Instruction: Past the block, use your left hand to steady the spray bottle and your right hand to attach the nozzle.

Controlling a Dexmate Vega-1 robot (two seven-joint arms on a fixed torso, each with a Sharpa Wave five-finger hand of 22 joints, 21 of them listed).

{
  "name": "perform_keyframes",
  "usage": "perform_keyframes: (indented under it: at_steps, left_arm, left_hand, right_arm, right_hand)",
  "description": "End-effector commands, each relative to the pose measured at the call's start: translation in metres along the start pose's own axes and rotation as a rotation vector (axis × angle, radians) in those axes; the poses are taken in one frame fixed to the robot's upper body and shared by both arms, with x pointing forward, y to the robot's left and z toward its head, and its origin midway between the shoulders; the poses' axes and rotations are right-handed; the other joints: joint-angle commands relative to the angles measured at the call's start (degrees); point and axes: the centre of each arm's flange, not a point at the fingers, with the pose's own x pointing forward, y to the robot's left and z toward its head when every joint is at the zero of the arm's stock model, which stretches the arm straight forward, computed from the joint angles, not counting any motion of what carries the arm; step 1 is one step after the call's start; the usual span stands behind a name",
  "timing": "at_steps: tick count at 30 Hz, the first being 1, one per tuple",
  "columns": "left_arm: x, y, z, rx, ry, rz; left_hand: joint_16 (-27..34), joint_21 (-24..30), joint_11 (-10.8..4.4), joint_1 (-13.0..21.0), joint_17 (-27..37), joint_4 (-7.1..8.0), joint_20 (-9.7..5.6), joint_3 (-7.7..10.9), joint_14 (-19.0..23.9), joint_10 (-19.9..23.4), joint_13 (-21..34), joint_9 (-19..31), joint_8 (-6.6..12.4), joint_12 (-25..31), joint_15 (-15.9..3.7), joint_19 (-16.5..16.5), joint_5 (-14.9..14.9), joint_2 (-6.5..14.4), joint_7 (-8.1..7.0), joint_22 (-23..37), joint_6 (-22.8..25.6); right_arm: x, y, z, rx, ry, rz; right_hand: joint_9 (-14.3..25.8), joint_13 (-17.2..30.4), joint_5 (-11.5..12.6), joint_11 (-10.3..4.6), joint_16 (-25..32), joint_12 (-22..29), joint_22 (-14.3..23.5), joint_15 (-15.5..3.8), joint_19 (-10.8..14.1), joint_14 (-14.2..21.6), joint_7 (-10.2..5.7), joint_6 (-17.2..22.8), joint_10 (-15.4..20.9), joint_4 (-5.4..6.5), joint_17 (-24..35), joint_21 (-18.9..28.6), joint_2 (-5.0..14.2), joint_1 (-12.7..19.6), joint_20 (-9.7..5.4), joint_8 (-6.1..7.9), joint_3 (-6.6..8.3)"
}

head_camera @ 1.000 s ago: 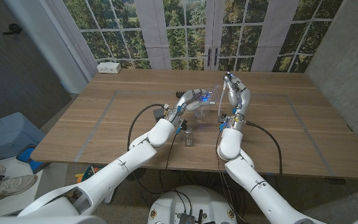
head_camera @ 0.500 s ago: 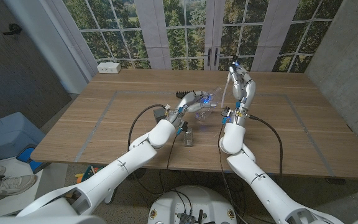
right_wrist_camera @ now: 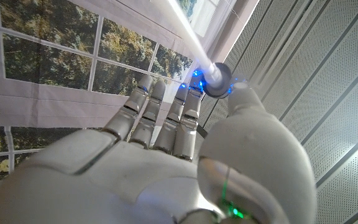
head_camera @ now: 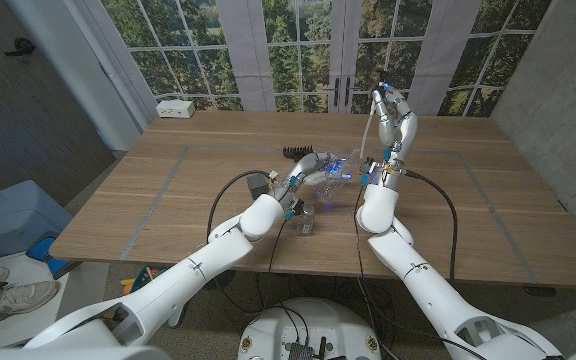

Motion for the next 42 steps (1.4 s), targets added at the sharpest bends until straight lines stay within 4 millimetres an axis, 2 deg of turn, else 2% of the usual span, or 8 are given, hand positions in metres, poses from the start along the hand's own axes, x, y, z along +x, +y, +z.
perform_keyframes:
  at_steps: [1,19,42]
  left_arm:
    - [-0.001,-0.003,0.001,0.008,0.009,-0.017]
    - [-0.006,0.009,0.002,0.009,0.004,-0.003]
    - [-0.002,0.009,0.001,0.01,0.005,0.002]
  left_hand:
    - [0.19,0.27,-5.17,8.27,0.27,4.91,0.03,5.57,0.35,5.82,0.18,0.15,4.28,0.19,-7.8,-0.01,0.43,14.99,-3.48,0.3,12.17]
    - [0.22,0.49,-5.09,8.17,0.31,4.76,0.06,5.6,0.33,5.87,0.39,0.07,4.36,0.12,-7.82,-0.12,0.42,14.97,-3.53,0.3,12.1]
    - [0.23,0.75,-5.14,8.0,0.37,4.72,0.05,5.64,0.18,5.79,0.62,-0.01,4.44,-0.01,-7.82,-0.24,0.42,15.06,-3.5,0.3,12.0]
  right_arm:
    - [0.019,0.006,0.001,-0.001,-0.038,-0.003]
    - [0.013,0.015,-0.005,0.022,-0.01,-0.004]
    - [0.004,0.018,-0.015,0.04,0.054,-0.026]
  right_hand:
    - [0.14,0.22,0.15,-0.29,0.17,-0.22,0.25,-9.09,0.17,0.73,-1.7,1.45,0.44,-0.34,0.12,0.35,4.75,4.86,-0.3,0.45,0.15]
    - [0.11,0.32,0.07,-0.27,-0.03,-0.37,0.23,-9.03,-0.04,0.77,-1.99,1.48,0.41,-0.32,0.15,0.63,4.74,4.85,-0.41,0.46,0.11]
    - [0.08,0.47,0.0,-0.29,-0.18,-0.47,0.21,-8.97,-0.24,0.82,-1.84,1.57,0.59,-0.26,0.27,1.01,4.69,4.71,-0.27,0.51,-0.04]
